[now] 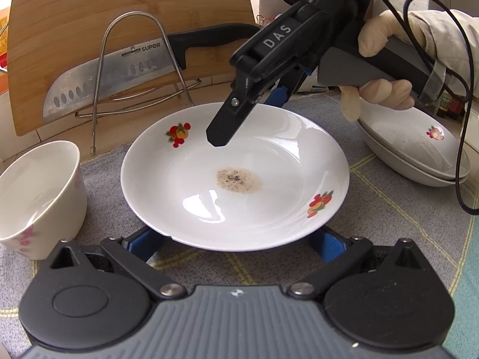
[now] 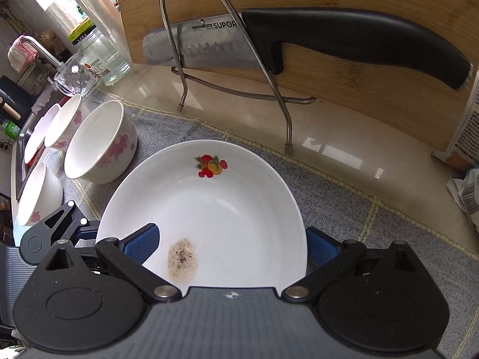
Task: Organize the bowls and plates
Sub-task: 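Close both grippers on the rim of the stained plate, then lift the stained plate with both grippers and carry it toward the plate stack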
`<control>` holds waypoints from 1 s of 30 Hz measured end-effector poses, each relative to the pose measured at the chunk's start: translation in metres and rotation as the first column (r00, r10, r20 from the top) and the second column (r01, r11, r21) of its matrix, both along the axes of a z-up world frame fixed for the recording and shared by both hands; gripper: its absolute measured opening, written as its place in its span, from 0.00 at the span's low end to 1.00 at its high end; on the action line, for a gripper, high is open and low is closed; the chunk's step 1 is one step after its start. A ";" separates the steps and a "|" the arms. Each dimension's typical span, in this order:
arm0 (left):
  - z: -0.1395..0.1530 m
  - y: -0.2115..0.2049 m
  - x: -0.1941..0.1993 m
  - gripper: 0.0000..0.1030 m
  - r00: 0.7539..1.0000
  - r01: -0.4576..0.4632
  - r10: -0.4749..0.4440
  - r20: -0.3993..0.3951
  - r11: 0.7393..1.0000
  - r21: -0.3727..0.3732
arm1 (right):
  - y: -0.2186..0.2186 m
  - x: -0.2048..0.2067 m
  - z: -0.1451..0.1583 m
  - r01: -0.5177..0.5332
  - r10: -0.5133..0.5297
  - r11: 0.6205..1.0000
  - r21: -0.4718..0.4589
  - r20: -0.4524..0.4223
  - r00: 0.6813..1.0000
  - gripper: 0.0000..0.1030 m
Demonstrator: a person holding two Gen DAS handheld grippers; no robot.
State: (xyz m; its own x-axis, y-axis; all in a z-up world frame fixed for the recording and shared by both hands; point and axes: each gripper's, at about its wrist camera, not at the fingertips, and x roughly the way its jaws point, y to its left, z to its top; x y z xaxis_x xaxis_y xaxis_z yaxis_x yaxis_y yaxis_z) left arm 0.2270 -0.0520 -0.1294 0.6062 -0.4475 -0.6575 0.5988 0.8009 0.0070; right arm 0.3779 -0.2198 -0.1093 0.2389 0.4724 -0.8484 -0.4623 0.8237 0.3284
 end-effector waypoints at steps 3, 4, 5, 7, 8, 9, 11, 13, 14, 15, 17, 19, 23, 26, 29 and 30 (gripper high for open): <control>0.000 0.000 0.000 1.00 1.000 0.003 -0.003 -0.001 1.000 0.001 | 0.000 0.005 0.000 -0.002 0.002 1.000 0.030 -0.011 1.000 1.00; 0.000 0.000 0.000 1.00 1.000 0.002 -0.002 -0.001 1.000 0.001 | 0.000 0.006 0.000 -0.004 0.004 0.999 0.036 -0.013 1.000 1.00; 0.000 0.000 -0.001 1.00 1.000 0.003 -0.003 -0.001 1.000 0.001 | 0.000 0.008 0.000 -0.009 0.009 0.999 0.043 -0.016 1.000 1.00; 0.000 0.000 -0.001 1.00 1.000 0.005 -0.005 0.001 1.000 0.000 | 0.000 0.011 0.000 -0.014 0.016 0.999 0.051 -0.023 1.000 1.00; 0.001 0.000 0.000 1.00 1.000 0.005 -0.005 0.001 1.000 0.001 | -0.001 0.013 0.000 -0.018 0.020 0.998 0.054 -0.028 0.999 1.00; 0.001 0.001 0.000 1.00 1.000 0.007 -0.007 0.001 1.000 0.001 | -0.001 0.014 0.000 -0.022 0.024 0.998 0.058 -0.033 0.999 1.00; 0.001 0.001 0.000 1.00 1.000 0.010 -0.010 0.002 1.000 0.001 | -0.001 0.016 0.001 -0.027 0.030 0.998 0.063 -0.043 0.999 1.00; 0.001 0.001 0.001 1.00 1.000 0.010 -0.010 0.002 1.000 0.002 | -0.001 0.018 0.001 -0.035 0.039 0.997 0.068 -0.051 0.998 1.00; 0.001 0.001 0.000 1.00 1.000 0.012 -0.012 0.002 1.000 0.003 | -0.001 0.018 0.001 -0.043 0.046 0.997 0.067 -0.054 0.997 1.00; 0.002 0.001 0.001 1.00 1.000 0.013 -0.013 0.001 1.000 0.004 | 0.000 0.019 0.001 -0.049 0.052 0.997 0.067 -0.057 0.997 1.00; 0.002 0.001 0.000 1.00 1.000 0.012 -0.012 0.002 1.000 0.005 | 0.002 0.020 0.001 -0.058 0.063 0.996 0.072 -0.065 0.996 1.00; 0.003 0.001 -0.001 1.00 1.000 0.010 -0.010 0.004 1.000 0.004 | 0.004 0.021 0.001 -0.066 0.071 0.995 0.074 -0.067 0.995 1.00; 0.003 0.001 -0.001 1.00 1.000 0.009 -0.009 0.007 1.000 0.003 | 0.004 0.023 0.001 -0.073 0.078 0.994 0.079 -0.070 0.994 1.00; 0.002 0.001 -0.002 1.00 1.000 0.014 -0.014 0.007 1.000 0.005 | 0.004 0.024 0.001 -0.075 0.081 0.994 0.081 -0.073 0.994 1.00; 0.003 0.000 -0.002 1.00 1.000 0.019 -0.019 0.010 1.000 0.011 | 0.004 0.024 0.001 -0.085 0.090 0.994 0.075 -0.070 0.993 1.00; 0.003 0.000 -0.002 1.00 1.000 0.020 -0.020 0.010 1.000 0.012 | 0.004 0.024 0.002 -0.088 0.093 0.993 0.073 -0.070 0.993 1.00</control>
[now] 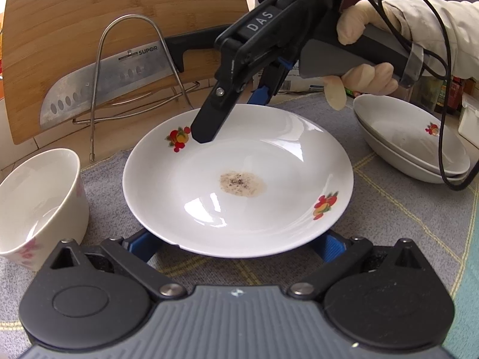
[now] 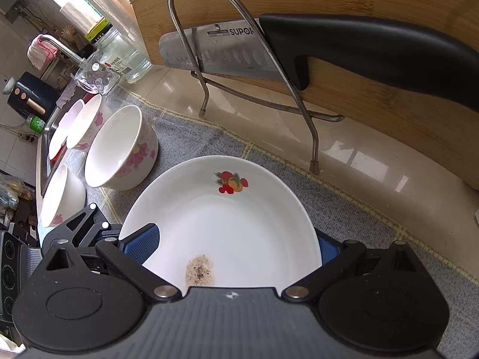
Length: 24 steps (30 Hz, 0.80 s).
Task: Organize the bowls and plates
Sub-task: 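Lift the stained plate with both grippers and carry it toward the plate stack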
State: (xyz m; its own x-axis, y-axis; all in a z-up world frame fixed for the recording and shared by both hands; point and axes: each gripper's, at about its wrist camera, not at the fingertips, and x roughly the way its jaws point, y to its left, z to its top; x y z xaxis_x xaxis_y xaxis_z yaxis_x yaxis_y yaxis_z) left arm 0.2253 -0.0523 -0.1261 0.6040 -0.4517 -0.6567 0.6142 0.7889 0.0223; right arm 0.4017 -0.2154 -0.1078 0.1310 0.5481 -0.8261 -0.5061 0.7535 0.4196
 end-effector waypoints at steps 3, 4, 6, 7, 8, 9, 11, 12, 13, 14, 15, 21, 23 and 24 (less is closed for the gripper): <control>0.001 0.000 0.001 1.00 1.000 0.003 -0.003 -0.001 1.000 0.001 | 0.000 -0.001 0.000 -0.007 0.007 1.000 -0.002 0.003 1.000 1.00; 0.001 0.000 0.001 1.00 1.000 0.004 -0.004 -0.001 1.000 0.002 | 0.000 -0.001 0.001 -0.008 0.008 1.000 -0.003 0.003 1.000 1.00; 0.002 0.000 0.001 1.00 1.000 0.005 -0.005 -0.003 1.000 0.005 | 0.001 -0.002 0.001 -0.010 0.010 1.000 -0.003 0.004 1.000 1.00; 0.002 0.000 0.001 1.00 1.000 0.005 -0.005 -0.004 1.000 0.006 | 0.000 -0.002 0.001 -0.008 0.008 1.000 -0.002 0.003 1.000 1.00; 0.002 0.000 0.001 1.00 1.000 0.006 -0.006 -0.004 1.000 0.007 | 0.001 -0.002 0.001 -0.006 0.006 1.000 -0.002 0.002 1.000 1.00; 0.002 0.000 0.000 1.00 1.000 0.007 -0.007 -0.004 1.000 0.009 | 0.001 -0.003 0.000 -0.010 0.010 1.000 -0.006 0.004 1.000 1.00; 0.003 -0.001 0.000 0.99 1.000 0.005 -0.005 -0.007 1.000 0.012 | 0.002 -0.004 0.000 -0.015 0.015 1.000 -0.010 0.007 1.000 1.00; 0.003 -0.001 0.000 0.99 1.000 0.006 -0.006 -0.007 1.000 0.014 | 0.002 -0.005 0.000 -0.017 0.017 1.000 -0.012 0.008 1.000 1.00; 0.003 -0.001 -0.001 0.99 1.000 0.006 -0.006 -0.008 1.000 0.016 | 0.003 -0.006 0.001 -0.017 0.017 1.000 -0.014 0.008 1.000 1.00; 0.004 -0.001 -0.001 0.99 1.000 0.007 -0.007 -0.009 1.000 0.018 | 0.004 -0.006 0.001 -0.015 0.015 1.000 -0.013 0.008 1.000 1.00; 0.004 -0.001 -0.001 0.99 1.000 0.008 -0.008 -0.009 1.000 0.021 | 0.004 -0.006 0.001 -0.014 0.014 1.000 -0.011 0.007 1.000 1.00; 0.006 -0.001 -0.005 0.99 1.000 0.016 -0.016 -0.009 0.999 0.041 | 0.005 -0.012 0.002 -0.010 0.010 1.000 -0.009 0.007 1.000 1.00; 0.007 -0.001 -0.007 0.99 1.000 0.019 -0.019 -0.012 0.999 0.043 | 0.006 -0.015 0.002 -0.009 0.009 1.000 -0.010 0.006 1.000 1.00; 0.008 0.000 -0.008 0.99 1.000 0.021 -0.021 -0.013 0.999 0.043 | 0.006 -0.017 0.003 -0.008 0.008 1.000 -0.011 0.006 1.000 1.00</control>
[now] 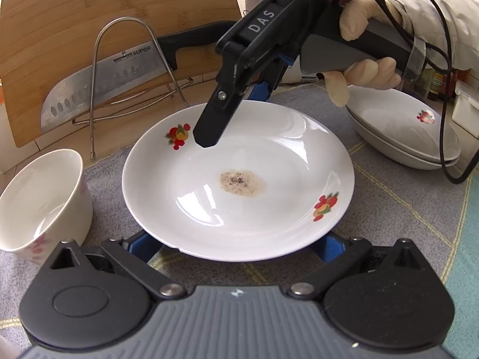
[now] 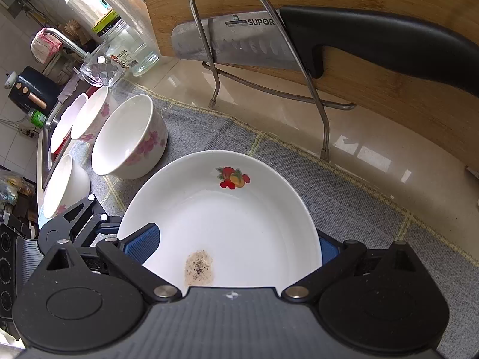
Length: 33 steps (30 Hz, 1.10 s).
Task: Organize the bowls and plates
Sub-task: 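Lift the stained plate with both grippers and carry it toward the plate stack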
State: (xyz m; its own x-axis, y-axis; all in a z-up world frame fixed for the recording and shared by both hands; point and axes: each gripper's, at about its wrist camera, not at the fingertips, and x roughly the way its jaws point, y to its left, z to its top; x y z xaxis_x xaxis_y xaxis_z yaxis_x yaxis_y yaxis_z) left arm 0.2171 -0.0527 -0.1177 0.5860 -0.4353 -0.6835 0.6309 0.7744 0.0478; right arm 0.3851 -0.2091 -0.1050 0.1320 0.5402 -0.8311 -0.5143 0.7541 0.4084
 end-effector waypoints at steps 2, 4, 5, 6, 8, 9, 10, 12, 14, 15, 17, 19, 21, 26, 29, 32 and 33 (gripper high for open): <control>0.002 0.001 -0.003 0.99 1.000 0.003 -0.003 -0.004 1.000 -0.001 | 0.001 -0.003 0.000 0.001 -0.001 1.000 -0.005 -0.002 1.000 1.00; 0.005 0.002 -0.006 0.99 1.000 0.002 -0.002 -0.008 1.000 -0.005 | 0.001 -0.006 0.002 0.003 -0.003 1.000 -0.004 -0.001 1.000 1.00; 0.006 0.003 -0.007 0.99 1.000 0.001 -0.001 -0.010 1.000 -0.007 | 0.001 -0.007 0.003 0.004 -0.004 1.000 -0.001 -0.001 1.000 1.00; 0.007 0.004 -0.008 0.99 1.000 0.000 0.000 -0.013 1.000 -0.011 | 0.001 -0.009 0.005 0.005 -0.005 1.000 0.004 -0.001 1.000 1.00; 0.011 0.005 -0.011 0.99 1.000 -0.002 0.002 -0.019 1.000 -0.019 | 0.001 -0.012 0.008 0.007 -0.007 1.000 0.009 0.000 1.000 1.00; 0.012 0.005 -0.012 0.99 1.000 -0.003 0.003 -0.022 1.000 -0.019 | 0.001 -0.014 0.009 0.008 -0.008 1.000 0.010 0.002 1.000 1.00; 0.013 0.005 -0.013 0.99 1.000 -0.004 0.003 -0.023 1.000 -0.019 | 0.001 -0.016 0.010 0.009 -0.009 1.000 0.009 0.003 1.000 1.00; 0.016 0.007 -0.016 0.99 1.000 -0.004 0.004 -0.024 1.000 -0.016 | 0.001 -0.021 0.013 0.008 -0.008 1.000 0.007 0.005 1.000 1.00; 0.017 0.007 -0.019 0.99 1.000 -0.003 0.002 -0.023 1.000 -0.012 | 0.001 -0.026 0.014 0.012 -0.012 1.000 0.013 0.001 1.000 1.00; 0.018 0.008 -0.021 0.99 1.000 -0.003 0.002 -0.023 1.000 -0.010 | 0.000 -0.028 0.016 0.017 -0.017 1.000 0.019 -0.002 1.000 1.00; 0.020 0.008 -0.023 0.99 1.000 -0.004 0.003 -0.025 1.000 -0.012 | 0.000 -0.032 0.018 0.020 -0.020 1.000 0.023 -0.002 1.000 1.00; 0.021 0.008 -0.026 0.99 1.000 -0.004 0.004 -0.030 1.000 -0.013 | 0.001 -0.037 0.020 0.018 -0.018 1.000 0.021 0.003 1.000 1.00; 0.023 0.009 -0.027 0.99 0.999 -0.003 0.002 -0.032 1.000 -0.015 | 0.001 -0.041 0.022 0.021 -0.021 1.000 0.023 0.005 1.000 1.00; 0.026 0.010 -0.030 0.99 0.999 0.001 -0.002 -0.034 1.000 -0.018 | 0.001 -0.051 0.028 0.024 -0.024 0.999 0.031 0.011 1.000 1.00; 0.028 0.009 -0.034 0.99 0.999 0.008 -0.009 -0.034 1.000 -0.016 | 0.001 -0.058 0.030 0.029 -0.030 0.999 0.031 0.015 0.999 1.00; 0.031 0.008 -0.039 0.99 0.999 0.015 -0.016 -0.031 1.000 -0.012 | 0.000 -0.064 0.032 0.036 -0.036 0.999 0.033 0.017 0.999 1.00; 0.032 0.007 -0.040 0.99 0.999 0.016 -0.017 -0.031 1.000 -0.012 | -0.001 -0.067 0.032 0.039 -0.040 0.999 0.032 0.019 0.999 1.00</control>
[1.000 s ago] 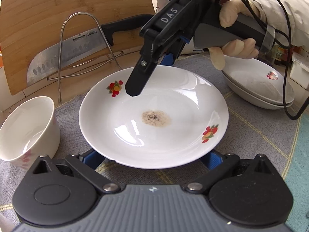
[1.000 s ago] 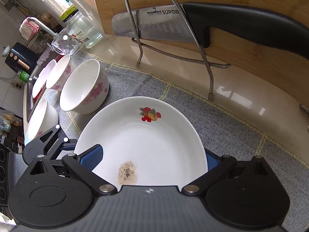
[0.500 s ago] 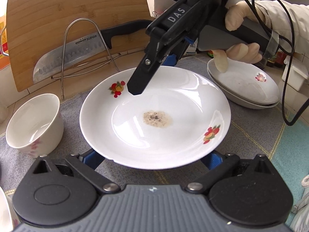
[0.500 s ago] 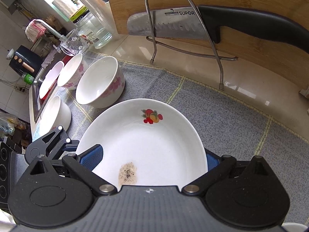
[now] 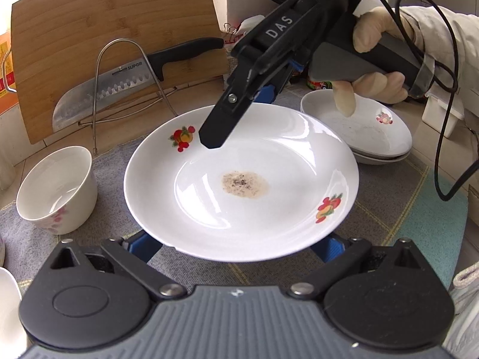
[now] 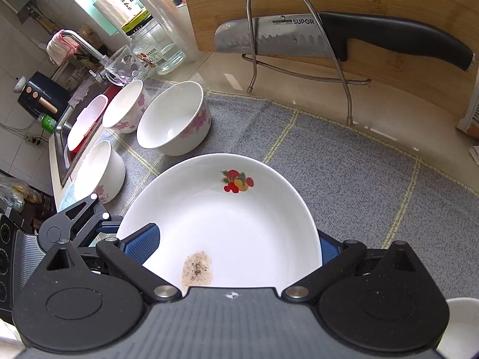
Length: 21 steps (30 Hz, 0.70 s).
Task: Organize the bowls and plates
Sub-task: 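Lift the stained plate with both grippers and carry it toward the plate stack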
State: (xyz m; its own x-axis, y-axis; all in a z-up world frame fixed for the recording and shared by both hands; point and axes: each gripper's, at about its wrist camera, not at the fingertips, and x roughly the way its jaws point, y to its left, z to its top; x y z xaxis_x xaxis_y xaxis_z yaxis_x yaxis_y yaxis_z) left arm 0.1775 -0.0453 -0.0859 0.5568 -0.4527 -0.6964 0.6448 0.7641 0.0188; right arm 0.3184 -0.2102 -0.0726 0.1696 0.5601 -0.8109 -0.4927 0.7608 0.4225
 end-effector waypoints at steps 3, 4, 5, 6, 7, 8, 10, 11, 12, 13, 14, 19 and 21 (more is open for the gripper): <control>0.003 0.000 -0.004 0.99 1.000 0.005 -0.005 -0.003 1.000 -0.001 | -0.001 -0.006 0.002 0.007 -0.007 1.000 0.003 0.002 1.000 1.00; 0.004 0.000 -0.002 0.99 1.000 0.007 -0.007 -0.004 1.000 -0.001 | -0.002 -0.007 0.003 0.010 -0.010 1.000 0.005 0.003 1.000 1.00; 0.005 0.000 -0.003 0.99 1.000 0.009 -0.009 -0.005 1.000 -0.001 | -0.002 -0.010 0.004 0.011 -0.011 1.000 0.006 0.005 1.000 1.00; 0.006 0.001 -0.005 0.99 1.000 0.010 -0.010 -0.005 1.000 0.000 | -0.003 -0.013 0.005 0.012 -0.012 1.000 0.005 0.008 1.000 1.00; 0.006 0.002 -0.004 0.99 1.000 0.012 -0.012 -0.006 1.000 0.001 | -0.003 -0.014 0.006 0.013 -0.013 1.000 0.005 0.010 1.000 1.00; 0.007 0.001 -0.006 0.99 1.000 0.015 -0.015 -0.008 1.000 0.005 | -0.002 -0.017 0.007 0.014 -0.014 1.000 0.004 0.012 1.000 1.00; 0.009 0.001 -0.009 0.99 1.000 0.021 -0.021 -0.011 1.000 0.007 | -0.003 -0.021 0.009 0.018 -0.018 1.000 0.005 0.015 1.000 1.00; 0.010 0.001 -0.012 0.99 1.000 0.025 -0.025 -0.011 1.000 0.006 | -0.003 -0.023 0.009 0.021 -0.021 1.000 0.004 0.016 1.000 1.00; 0.011 0.001 -0.013 0.99 1.000 0.029 -0.029 -0.013 1.000 0.005 | -0.004 -0.025 0.010 0.023 -0.023 1.000 0.004 0.017 1.000 1.00; 0.011 0.000 -0.015 0.99 0.999 0.034 -0.034 -0.013 0.999 0.004 | -0.004 -0.027 0.010 0.027 -0.027 1.000 0.005 0.018 0.999 1.00; 0.012 -0.001 -0.016 0.99 0.999 0.040 -0.040 -0.012 0.999 0.005 | -0.005 -0.029 0.010 0.033 -0.033 0.999 0.005 0.018 0.999 1.00; 0.017 -0.005 -0.021 0.99 0.997 0.071 -0.071 -0.009 0.997 0.011 | -0.012 -0.039 0.014 0.060 -0.060 0.998 0.010 0.022 0.998 1.00; 0.019 -0.007 -0.021 0.99 0.996 0.086 -0.086 -0.005 0.996 0.012 | -0.015 -0.043 0.015 0.073 -0.073 0.997 0.012 0.024 0.997 1.00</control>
State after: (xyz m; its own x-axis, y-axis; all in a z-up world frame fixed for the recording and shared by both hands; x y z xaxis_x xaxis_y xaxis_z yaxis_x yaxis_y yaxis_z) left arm 0.1560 -0.0521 -0.0668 0.5131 -0.4904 -0.7045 0.7080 0.7058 0.0243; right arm 0.2753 -0.2255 -0.0572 0.2298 0.5547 -0.7997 -0.4460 0.7903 0.4201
